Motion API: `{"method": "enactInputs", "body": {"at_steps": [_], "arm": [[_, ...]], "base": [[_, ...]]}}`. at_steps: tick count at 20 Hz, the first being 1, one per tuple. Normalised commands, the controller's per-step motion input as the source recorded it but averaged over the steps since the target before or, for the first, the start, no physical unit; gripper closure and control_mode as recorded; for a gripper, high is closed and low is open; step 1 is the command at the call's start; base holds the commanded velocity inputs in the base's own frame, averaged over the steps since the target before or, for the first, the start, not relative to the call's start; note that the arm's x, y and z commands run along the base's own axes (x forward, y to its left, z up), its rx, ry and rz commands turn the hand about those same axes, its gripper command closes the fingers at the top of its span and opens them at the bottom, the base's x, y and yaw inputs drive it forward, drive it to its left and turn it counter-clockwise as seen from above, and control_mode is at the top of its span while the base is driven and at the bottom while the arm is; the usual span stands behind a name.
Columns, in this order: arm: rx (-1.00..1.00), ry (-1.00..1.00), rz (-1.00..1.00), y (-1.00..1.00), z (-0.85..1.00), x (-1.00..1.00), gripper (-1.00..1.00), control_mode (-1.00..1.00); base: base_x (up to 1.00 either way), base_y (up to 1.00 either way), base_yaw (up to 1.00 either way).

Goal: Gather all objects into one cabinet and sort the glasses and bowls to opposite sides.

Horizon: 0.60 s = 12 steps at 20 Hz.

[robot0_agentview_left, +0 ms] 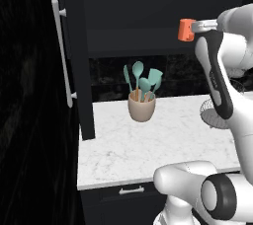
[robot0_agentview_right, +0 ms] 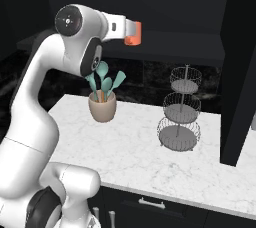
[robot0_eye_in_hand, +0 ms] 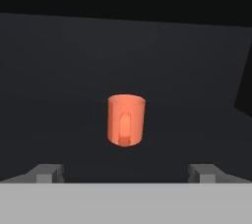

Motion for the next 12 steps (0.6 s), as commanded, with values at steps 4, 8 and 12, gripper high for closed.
{"method": "enactInputs", "body": {"at_steps": [4, 8, 12], "arm": [[0.0, 0.0, 0.0, -0.18, -0.16, 0.19, -1.0, -1.0], [0.04, 0.0, 0.0, 0.0, -0.1, 0.26, -1.0, -1.0], [0.06, -0.01, 0.0, 0.0, 0.0, 0.29, -1.0, -1.0]], "base": [[0.0, 0.0, 0.0], [0.0, 0.0, 0.0], [0.0, 0.0, 0.0]]}}
